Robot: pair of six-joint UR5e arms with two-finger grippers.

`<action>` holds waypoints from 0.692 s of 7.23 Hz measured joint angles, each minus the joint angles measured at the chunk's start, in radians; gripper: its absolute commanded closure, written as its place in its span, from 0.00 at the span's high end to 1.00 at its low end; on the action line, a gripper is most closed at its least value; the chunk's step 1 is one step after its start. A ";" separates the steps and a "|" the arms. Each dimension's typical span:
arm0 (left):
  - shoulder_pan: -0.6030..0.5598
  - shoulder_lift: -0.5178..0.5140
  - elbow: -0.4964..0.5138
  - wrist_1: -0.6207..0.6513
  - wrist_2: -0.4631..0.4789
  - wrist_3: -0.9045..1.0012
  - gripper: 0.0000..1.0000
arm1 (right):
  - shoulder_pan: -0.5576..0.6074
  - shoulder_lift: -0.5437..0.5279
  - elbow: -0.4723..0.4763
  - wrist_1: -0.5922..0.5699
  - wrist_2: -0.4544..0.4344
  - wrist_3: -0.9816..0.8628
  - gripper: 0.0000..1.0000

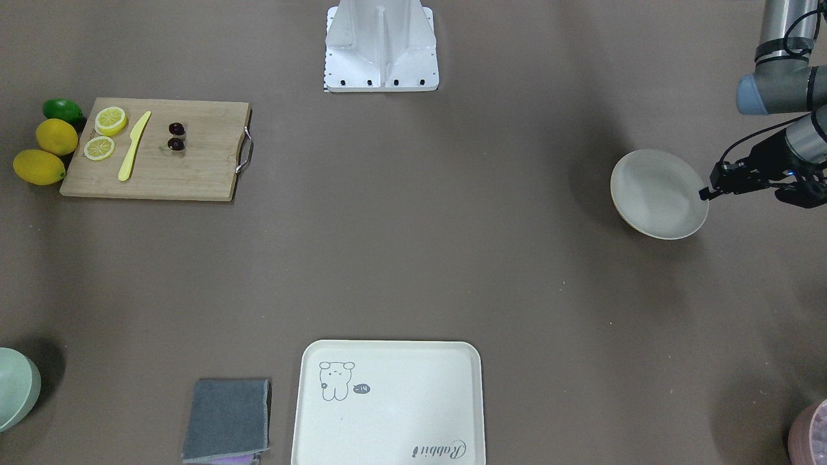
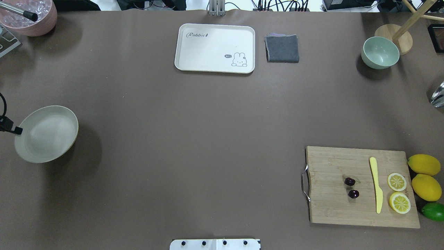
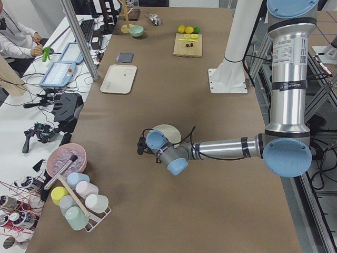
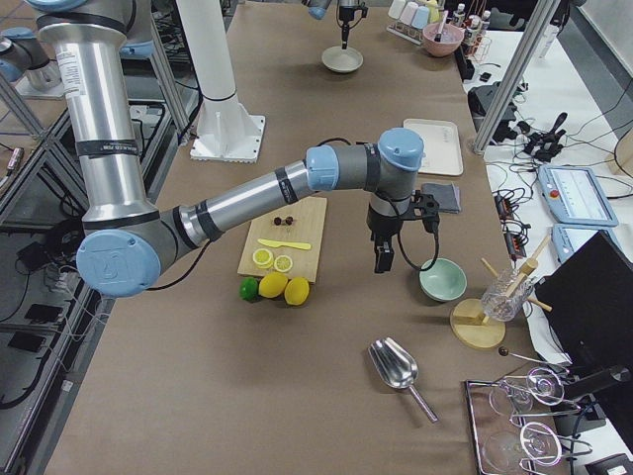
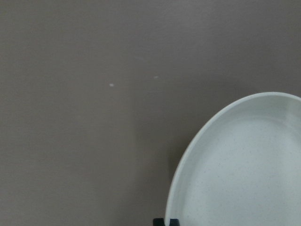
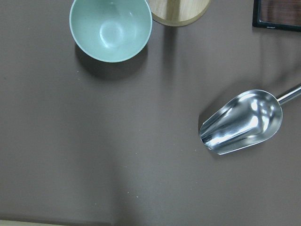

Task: Place red cherry on plate
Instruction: 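Drag the white plate with the left gripper toward the table's center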

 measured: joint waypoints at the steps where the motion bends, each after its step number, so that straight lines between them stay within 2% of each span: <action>1: -0.042 -0.012 -0.029 0.014 -0.067 -0.043 0.00 | 0.000 -0.001 0.000 0.000 0.000 0.000 1.00; 3: -0.087 -0.059 -0.158 0.142 -0.124 -0.135 0.00 | 0.000 -0.003 0.001 0.000 0.000 0.000 1.00; 4: -0.074 -0.109 -0.216 0.210 -0.109 -0.191 0.00 | 0.000 -0.003 0.000 0.000 0.001 0.000 1.00; 5: -0.021 -0.155 -0.257 0.241 -0.055 -0.267 0.00 | 0.000 -0.002 0.000 0.000 0.005 0.000 1.00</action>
